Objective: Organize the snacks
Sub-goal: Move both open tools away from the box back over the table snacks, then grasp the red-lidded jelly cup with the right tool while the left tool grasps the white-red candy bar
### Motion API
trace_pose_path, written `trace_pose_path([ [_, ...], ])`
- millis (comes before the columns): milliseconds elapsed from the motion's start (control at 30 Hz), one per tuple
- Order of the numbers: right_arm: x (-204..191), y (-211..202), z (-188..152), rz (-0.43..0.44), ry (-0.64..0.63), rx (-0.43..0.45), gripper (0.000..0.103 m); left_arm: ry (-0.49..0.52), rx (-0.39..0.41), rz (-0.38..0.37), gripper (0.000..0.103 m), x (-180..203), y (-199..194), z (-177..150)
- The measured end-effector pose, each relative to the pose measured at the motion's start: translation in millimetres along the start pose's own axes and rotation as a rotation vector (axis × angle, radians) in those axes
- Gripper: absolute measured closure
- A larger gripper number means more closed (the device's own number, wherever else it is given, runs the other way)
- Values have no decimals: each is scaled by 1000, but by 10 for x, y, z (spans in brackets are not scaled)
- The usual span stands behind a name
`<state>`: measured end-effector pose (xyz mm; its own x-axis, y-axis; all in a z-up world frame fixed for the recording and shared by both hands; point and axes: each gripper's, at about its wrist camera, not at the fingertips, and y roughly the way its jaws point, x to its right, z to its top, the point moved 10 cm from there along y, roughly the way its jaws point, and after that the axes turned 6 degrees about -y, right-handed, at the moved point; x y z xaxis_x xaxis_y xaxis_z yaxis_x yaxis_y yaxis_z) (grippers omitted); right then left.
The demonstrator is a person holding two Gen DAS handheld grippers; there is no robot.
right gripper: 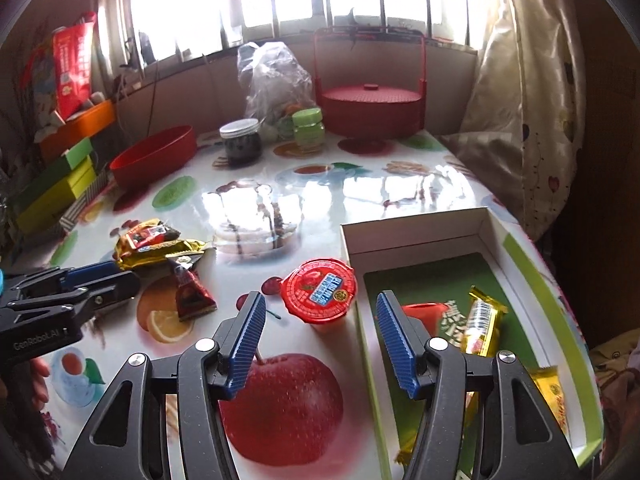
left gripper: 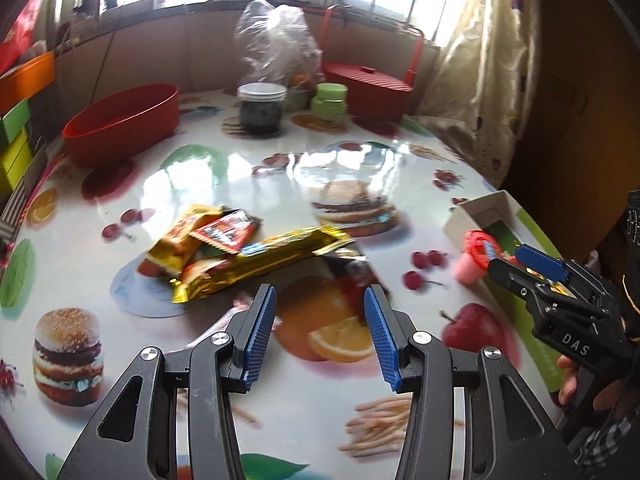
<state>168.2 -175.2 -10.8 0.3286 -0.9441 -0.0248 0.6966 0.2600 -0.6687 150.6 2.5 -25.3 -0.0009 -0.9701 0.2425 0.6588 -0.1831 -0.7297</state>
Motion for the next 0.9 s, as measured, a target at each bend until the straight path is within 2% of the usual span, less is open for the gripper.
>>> trace_pose_path([
  [367,-72,237,42,-16,-39,-35,44,-47,-13,43,56,-323,60,-51],
  [667,-115,207,35,15,-24,-20,44,-68,-20,58,56,-441,93,-74],
  [900,-156,179,28,4,-43,-17,44,-78,-23,59,56,-476,110,-76],
])
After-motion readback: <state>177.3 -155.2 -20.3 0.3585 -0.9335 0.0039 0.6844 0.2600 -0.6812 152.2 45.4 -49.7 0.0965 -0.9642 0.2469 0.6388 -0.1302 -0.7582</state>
